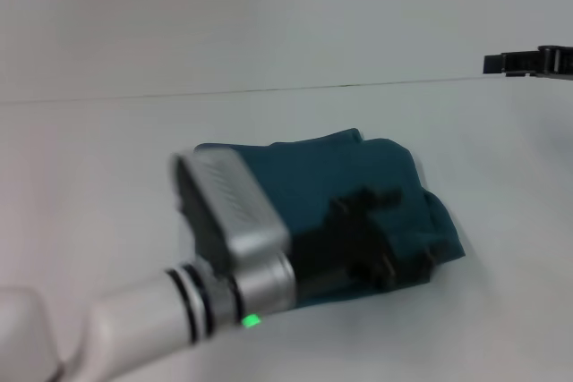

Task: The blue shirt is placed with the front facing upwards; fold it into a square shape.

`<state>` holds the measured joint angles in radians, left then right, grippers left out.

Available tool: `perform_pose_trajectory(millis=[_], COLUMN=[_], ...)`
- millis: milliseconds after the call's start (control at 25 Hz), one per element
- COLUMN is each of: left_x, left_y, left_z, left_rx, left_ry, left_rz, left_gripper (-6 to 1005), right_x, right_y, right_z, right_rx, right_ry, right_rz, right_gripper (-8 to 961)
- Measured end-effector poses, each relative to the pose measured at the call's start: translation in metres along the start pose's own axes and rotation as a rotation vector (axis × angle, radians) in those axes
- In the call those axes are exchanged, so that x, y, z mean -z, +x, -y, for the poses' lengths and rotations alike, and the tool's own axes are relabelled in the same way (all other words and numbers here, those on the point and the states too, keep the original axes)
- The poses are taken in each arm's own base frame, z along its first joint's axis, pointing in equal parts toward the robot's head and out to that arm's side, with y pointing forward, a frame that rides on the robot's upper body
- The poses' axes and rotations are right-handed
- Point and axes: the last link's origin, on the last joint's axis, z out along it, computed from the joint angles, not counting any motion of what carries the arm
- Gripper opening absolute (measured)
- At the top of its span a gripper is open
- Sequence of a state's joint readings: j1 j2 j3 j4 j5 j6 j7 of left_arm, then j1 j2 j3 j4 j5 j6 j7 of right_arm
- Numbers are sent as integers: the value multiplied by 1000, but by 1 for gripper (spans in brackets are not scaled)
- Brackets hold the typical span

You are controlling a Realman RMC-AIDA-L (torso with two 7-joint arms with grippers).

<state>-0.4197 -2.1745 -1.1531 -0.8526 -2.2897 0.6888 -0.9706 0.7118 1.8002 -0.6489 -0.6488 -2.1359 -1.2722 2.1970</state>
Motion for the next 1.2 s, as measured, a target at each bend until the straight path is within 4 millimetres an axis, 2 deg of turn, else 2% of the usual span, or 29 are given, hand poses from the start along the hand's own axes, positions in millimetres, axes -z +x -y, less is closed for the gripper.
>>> perform_pose_trajectory(millis=[160,280,360,560,720,960,1160,1200], left_x=[24,35,38,39,39,40,40,40], left_y=[13,15,15,12,9,5,4,4], left_z=[23,39,44,44,44,44,42,42], left_rx=[86,136,151,160,167,173,174,174], left_ry=[44,95,110,116,119,121,115,114], left_rz=[-130,-163,-166,-164,-156,-146,-146,-146], left_gripper=[812,812,812,812,812,812,812,812], right_x=[-12,-30,-44,-77,-95,-116,-125,-126], right_y=[-21,-30,-30,-14,2,24,40,43], right_z=[-15,-31,-41,-53,-59,-59,-55,-54], right_rx=[5,55,87,115,105,74,54,50], right_ry=[45,86,116,160,164,194,224,227], right_rz=[-119,-218,-272,-341,-334,-285,-274,-276], right_gripper=[527,554,572,575,577,581,584,619])
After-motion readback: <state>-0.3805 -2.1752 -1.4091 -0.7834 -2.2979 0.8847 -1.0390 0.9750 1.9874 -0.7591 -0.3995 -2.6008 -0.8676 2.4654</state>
